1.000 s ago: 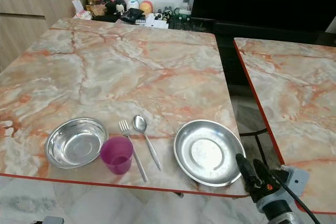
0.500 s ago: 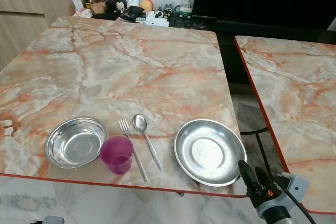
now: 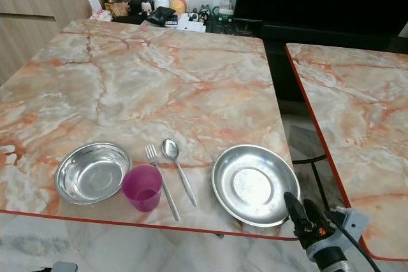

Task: Setting the table

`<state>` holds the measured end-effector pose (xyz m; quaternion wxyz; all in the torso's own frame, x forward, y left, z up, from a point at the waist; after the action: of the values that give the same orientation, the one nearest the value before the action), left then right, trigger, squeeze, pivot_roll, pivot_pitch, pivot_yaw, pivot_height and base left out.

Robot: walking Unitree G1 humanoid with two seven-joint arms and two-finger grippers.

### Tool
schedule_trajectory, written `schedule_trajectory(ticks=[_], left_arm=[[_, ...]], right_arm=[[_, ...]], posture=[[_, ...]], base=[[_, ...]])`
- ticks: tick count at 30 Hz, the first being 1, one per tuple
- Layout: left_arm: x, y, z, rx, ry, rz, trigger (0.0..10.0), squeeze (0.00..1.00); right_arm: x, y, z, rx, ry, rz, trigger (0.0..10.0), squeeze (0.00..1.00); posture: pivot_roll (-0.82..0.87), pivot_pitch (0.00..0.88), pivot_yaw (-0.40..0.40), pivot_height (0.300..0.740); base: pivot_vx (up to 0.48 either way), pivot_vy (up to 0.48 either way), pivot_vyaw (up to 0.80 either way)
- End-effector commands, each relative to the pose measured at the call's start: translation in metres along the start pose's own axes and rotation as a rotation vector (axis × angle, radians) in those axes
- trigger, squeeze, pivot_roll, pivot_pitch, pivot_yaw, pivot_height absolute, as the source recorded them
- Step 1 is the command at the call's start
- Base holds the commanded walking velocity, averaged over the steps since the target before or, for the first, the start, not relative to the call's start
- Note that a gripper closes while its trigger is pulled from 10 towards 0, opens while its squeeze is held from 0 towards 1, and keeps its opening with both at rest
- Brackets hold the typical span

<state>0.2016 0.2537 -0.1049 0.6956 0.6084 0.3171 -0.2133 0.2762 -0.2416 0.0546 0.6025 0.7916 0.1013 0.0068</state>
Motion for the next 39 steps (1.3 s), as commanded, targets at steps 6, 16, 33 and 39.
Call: schedule_trajectory(ticks=[6, 16, 33, 39], left_arm=[[-0.002, -0.01, 0.001, 0.021, -0.002, -0.033, 10.0, 0.0], [-0.003, -0.012, 0.004, 0.035, -0.02, -0.041, 10.0, 0.0], [-0.002, -0.015, 0.015, 0.061, -0.071, -0.053, 10.0, 0.0], [-0.001, -0.014, 0.016, 0.083, -0.082, -0.055, 10.0, 0.0]], right_arm=[[0.005, -0.01, -0.007, -0.024, 0.044, -0.038, 10.0, 0.0], [0.008, -0.021, -0.011, -0.018, 0.062, -0.063, 10.0, 0.0], [0.012, -0.045, -0.016, 0.032, 0.043, -0.116, 0.0, 0.0], [0.016, -0.038, -0.014, 0.043, 0.021, -0.073, 0.0, 0.0]], posture=[[0.08, 0.146, -0.081, 0.74], [0.09, 0.149, -0.084, 0.74], [0.1, 0.145, -0.085, 0.74], [0.1, 0.148, -0.085, 0.74]], base=[[0.0, 0.0, 0.0], [0.0, 0.0, 0.0], [0.0, 0.0, 0.0], [0.0, 0.0, 0.0]])
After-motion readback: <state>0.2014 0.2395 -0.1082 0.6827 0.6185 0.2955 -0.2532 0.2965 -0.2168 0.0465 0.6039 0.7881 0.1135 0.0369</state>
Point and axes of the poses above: a point about 5 cm out from each wrist's last joint towards the gripper, its own x axis pointing out of the wrist towards the gripper, its own y axis along the axis of the wrist's last joint, z = x × y, the point moved 5 cm from there along x, pointing out of the wrist towards the gripper, and after that the axes turned 15 degrees about -x, right-handed, at the moved point
